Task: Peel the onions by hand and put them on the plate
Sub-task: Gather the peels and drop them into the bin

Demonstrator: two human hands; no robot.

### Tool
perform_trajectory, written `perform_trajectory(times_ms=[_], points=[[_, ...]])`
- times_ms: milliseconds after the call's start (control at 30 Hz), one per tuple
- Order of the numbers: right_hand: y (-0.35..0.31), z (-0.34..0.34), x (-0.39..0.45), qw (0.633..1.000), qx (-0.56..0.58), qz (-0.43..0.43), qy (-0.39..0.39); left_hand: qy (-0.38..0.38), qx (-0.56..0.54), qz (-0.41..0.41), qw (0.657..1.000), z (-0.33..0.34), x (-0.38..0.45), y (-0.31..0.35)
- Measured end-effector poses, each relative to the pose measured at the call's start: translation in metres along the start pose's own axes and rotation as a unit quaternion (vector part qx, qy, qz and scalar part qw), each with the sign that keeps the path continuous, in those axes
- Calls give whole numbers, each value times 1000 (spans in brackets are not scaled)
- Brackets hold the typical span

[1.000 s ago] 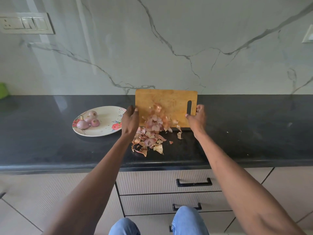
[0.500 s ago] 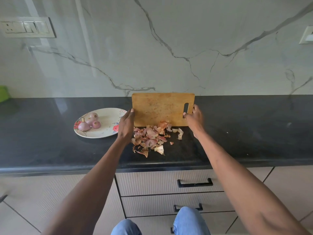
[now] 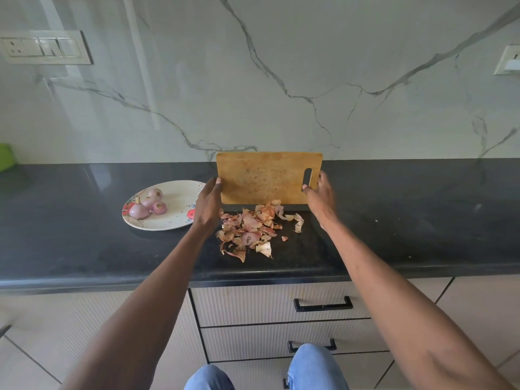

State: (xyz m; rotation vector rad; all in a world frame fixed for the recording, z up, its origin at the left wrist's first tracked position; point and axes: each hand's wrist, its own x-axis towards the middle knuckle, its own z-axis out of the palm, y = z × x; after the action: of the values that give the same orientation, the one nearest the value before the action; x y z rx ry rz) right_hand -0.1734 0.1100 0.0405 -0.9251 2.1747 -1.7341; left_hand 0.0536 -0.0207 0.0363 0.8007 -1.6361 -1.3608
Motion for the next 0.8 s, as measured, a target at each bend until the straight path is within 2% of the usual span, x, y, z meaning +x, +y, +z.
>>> perform_trajectory(times_ms=[133,367,700,800], points=[[2,1,0,999,-6,2,-33,-10,2,-26,1000,-1,4,0],[12,-1,7,999,15,11,-45,-42,23,-18,999,1,6,2],[-28,-27,11,996,80,-32,32,21,10,36,999,4,13,16],[-37,-41,17,993,77,-51,75,8,-25,39,999,10,10,24]])
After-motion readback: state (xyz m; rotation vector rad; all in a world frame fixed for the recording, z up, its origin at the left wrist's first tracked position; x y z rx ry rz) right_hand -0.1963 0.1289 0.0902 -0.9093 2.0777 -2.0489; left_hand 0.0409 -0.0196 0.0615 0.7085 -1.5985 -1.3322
